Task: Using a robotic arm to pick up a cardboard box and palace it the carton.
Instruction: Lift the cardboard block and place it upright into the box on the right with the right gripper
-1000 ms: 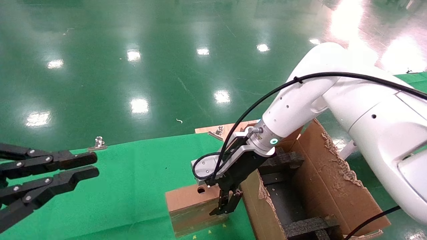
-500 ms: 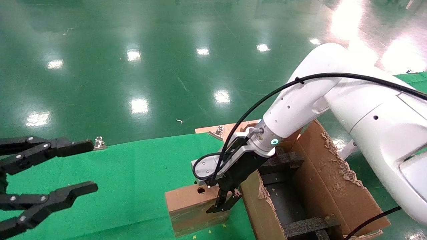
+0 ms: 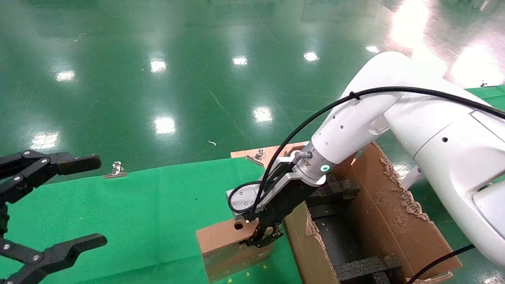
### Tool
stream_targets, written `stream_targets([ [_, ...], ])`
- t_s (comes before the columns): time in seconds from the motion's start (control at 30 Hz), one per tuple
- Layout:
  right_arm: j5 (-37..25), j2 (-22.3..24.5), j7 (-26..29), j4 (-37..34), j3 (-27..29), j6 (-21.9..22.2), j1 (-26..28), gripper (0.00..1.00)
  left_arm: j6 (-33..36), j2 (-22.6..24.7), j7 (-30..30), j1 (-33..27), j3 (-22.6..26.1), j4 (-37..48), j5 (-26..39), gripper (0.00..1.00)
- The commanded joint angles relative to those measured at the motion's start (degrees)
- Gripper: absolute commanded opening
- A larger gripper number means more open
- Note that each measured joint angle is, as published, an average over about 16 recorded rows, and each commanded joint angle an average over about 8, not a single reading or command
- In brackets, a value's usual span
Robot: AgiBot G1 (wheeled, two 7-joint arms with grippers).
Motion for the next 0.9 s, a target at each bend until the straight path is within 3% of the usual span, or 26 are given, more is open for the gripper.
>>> stream_targets([
  [0.03, -0.01, -0.03, 0.02, -0.01, 0.00, -0.02, -0.13, 0.00, 0.00, 0.00, 0.00, 0.00, 0.00, 0.00, 0.00, 1.00],
  [0.27, 0.56, 0.82, -0.59, -0.09, -0.09, -0.03, 3.22, 0.00, 0.00, 0.00, 0.00, 0.00, 0.01, 0.01, 0.00, 1.00],
  [0.67, 7.74, 2.98, -3.27, -4.51, -5.15, -1.34, 20.06, 0.00, 0.00, 0.00, 0.01, -0.01, 0.02, 0.02, -0.01, 1.00],
  [0.9, 12.61, 4.19, -3.87, -7.02, -10.70, -1.46, 27.10, 0.00, 0.00, -0.01, 0.02, -0.01, 0.03, 0.02, -0.02, 1.00],
])
